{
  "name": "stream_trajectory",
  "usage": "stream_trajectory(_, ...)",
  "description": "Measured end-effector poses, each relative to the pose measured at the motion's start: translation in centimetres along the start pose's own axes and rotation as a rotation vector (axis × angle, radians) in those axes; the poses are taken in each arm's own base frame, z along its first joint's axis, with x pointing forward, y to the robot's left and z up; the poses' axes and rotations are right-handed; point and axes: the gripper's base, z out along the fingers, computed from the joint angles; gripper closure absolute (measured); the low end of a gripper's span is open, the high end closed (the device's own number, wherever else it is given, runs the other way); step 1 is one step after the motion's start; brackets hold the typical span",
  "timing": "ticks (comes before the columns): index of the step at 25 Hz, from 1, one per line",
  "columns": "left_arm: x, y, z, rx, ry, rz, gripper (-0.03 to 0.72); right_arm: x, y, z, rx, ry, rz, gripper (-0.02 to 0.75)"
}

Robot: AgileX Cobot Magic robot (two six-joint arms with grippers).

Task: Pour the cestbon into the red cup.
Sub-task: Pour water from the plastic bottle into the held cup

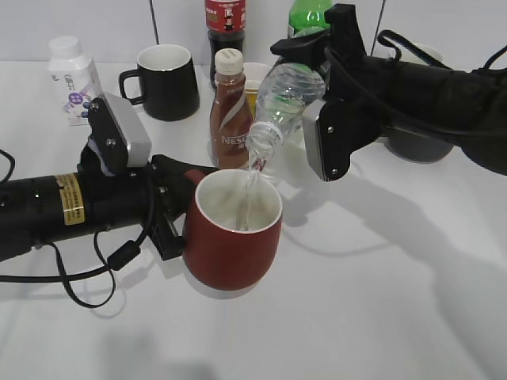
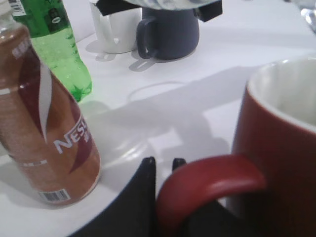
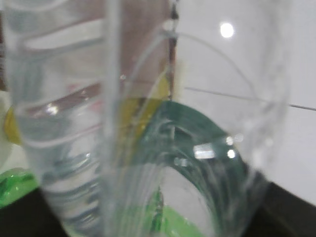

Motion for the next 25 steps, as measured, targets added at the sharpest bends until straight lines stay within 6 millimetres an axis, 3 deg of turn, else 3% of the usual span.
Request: stream_trajectory(25,0.03,0.0,0.0,0.0,0.003,0.001,0.626,-0.19,-0.47,-0.01,0.052,-0.019,-0.073,0.27)
